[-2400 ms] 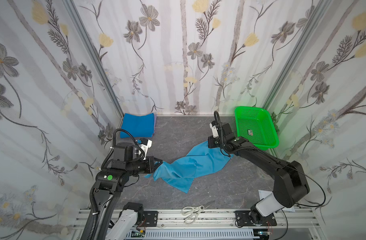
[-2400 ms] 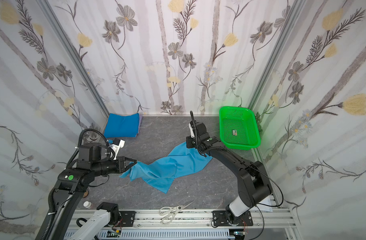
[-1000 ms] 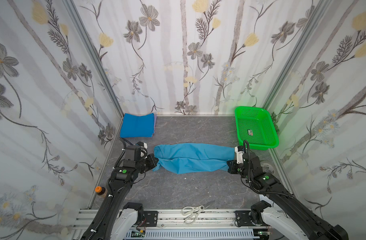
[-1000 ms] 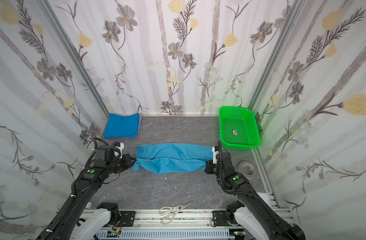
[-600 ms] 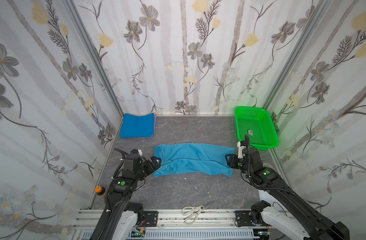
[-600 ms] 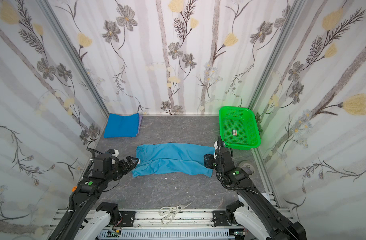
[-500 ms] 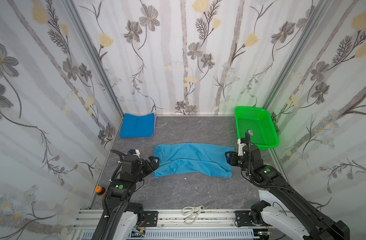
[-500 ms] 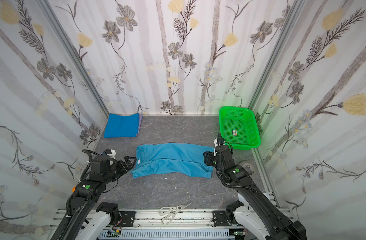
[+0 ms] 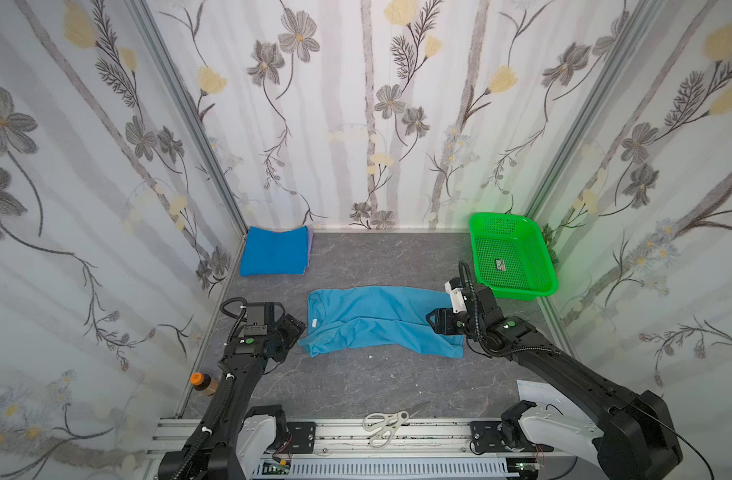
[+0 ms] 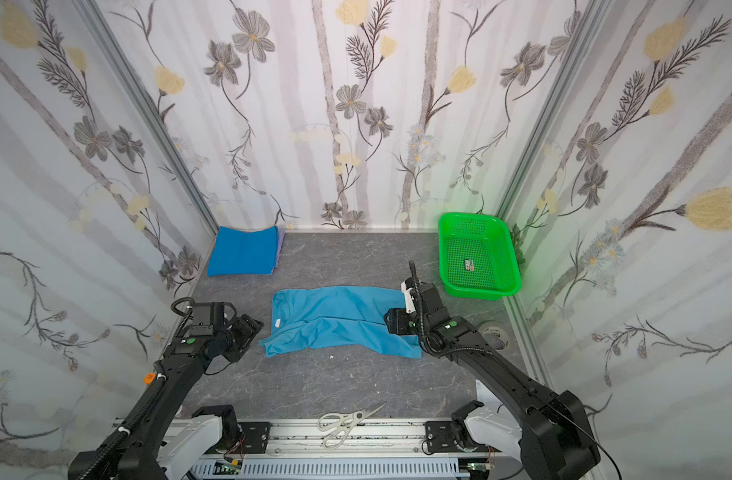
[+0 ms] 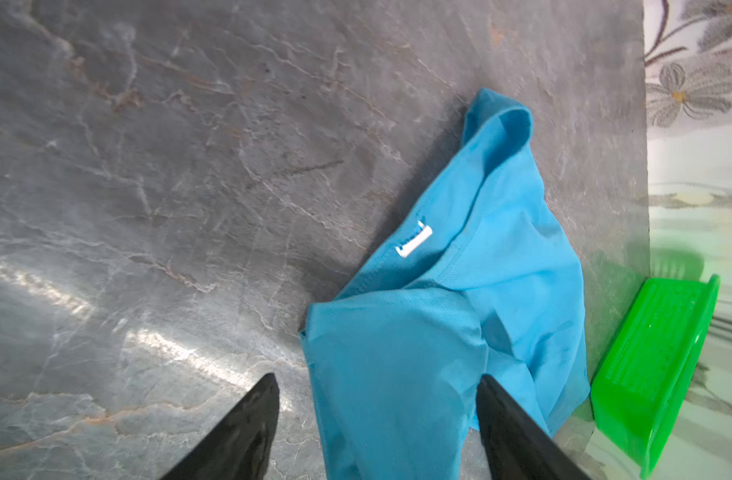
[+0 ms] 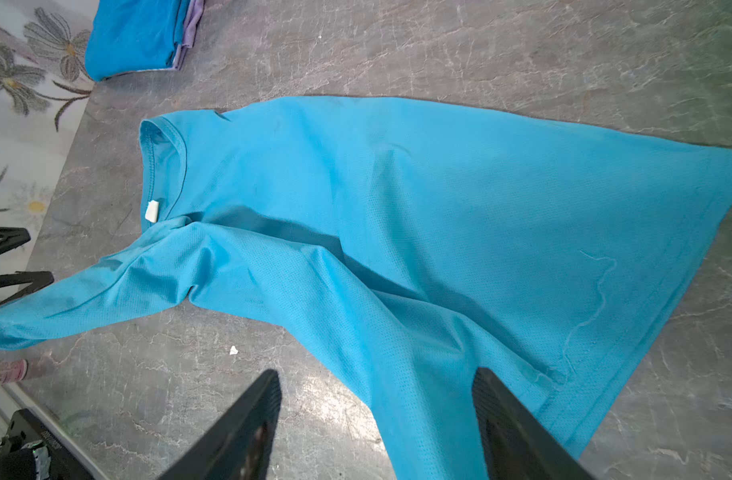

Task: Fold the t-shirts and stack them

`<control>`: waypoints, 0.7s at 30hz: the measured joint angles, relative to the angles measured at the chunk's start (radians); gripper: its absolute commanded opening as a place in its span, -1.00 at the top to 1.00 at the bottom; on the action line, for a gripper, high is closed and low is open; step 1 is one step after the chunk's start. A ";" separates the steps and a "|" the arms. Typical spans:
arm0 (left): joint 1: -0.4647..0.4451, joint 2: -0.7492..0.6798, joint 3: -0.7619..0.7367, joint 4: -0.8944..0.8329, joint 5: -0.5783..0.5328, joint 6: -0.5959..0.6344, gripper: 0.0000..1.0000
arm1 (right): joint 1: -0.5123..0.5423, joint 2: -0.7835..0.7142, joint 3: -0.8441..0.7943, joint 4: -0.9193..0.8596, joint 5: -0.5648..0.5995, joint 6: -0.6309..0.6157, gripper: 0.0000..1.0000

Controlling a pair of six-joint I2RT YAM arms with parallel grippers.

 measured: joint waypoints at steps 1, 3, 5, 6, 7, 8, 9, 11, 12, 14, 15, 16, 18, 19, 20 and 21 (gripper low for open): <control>0.012 0.013 -0.009 0.013 0.010 -0.013 -0.43 | 0.002 0.002 0.001 0.000 0.001 0.000 -0.49; 0.023 0.037 -0.025 0.034 0.031 -0.032 -0.36 | 0.002 0.002 0.002 0.000 -0.004 -0.004 -0.49; 0.032 0.067 -0.047 0.069 0.054 -0.053 -0.26 | 0.003 0.005 0.010 -0.007 -0.006 -0.009 -0.50; 0.037 0.080 -0.059 0.086 0.064 -0.065 -0.22 | 0.003 0.009 0.023 -0.012 -0.006 -0.014 -0.50; 0.043 0.089 -0.071 0.104 0.070 -0.074 -0.18 | 0.003 0.011 0.034 -0.006 -0.006 -0.016 -0.50; 0.048 0.094 -0.078 0.116 0.073 -0.084 -0.17 | 0.003 0.013 0.042 -0.002 -0.006 -0.019 -0.50; 0.053 0.101 -0.080 0.127 0.077 -0.091 -0.15 | 0.003 0.016 0.047 0.002 -0.006 -0.023 -0.50; 0.059 0.118 -0.079 0.158 0.077 -0.094 -0.12 | 0.003 0.022 0.048 0.001 -0.006 -0.026 -0.50; 0.064 0.135 -0.077 0.178 0.077 -0.095 -0.08 | 0.003 0.024 0.048 -0.001 -0.006 -0.026 -0.50; 0.072 0.175 -0.077 0.214 0.085 -0.096 -0.04 | 0.003 0.025 0.048 -0.001 -0.006 -0.027 -0.50; 0.073 0.198 -0.077 0.230 0.089 -0.097 -0.03 | 0.003 0.025 0.048 -0.001 -0.006 -0.027 -0.50; 0.074 0.221 -0.075 0.242 0.094 -0.097 -0.02 | 0.003 0.025 0.048 -0.002 -0.006 -0.032 -0.51; 0.075 0.252 -0.068 0.253 0.105 -0.095 -0.02 | 0.003 0.024 0.048 -0.003 -0.006 -0.034 -0.51; 0.075 0.260 -0.063 0.255 0.107 -0.095 -0.02 | 0.003 0.024 0.048 -0.003 -0.005 -0.034 -0.51; 0.075 0.261 -0.061 0.258 0.109 -0.095 -0.01 | 0.003 0.024 0.048 -0.003 -0.002 -0.034 -0.51; 0.075 0.261 -0.060 0.261 0.112 -0.094 0.02 | 0.003 0.024 0.048 -0.003 0.001 -0.034 -0.51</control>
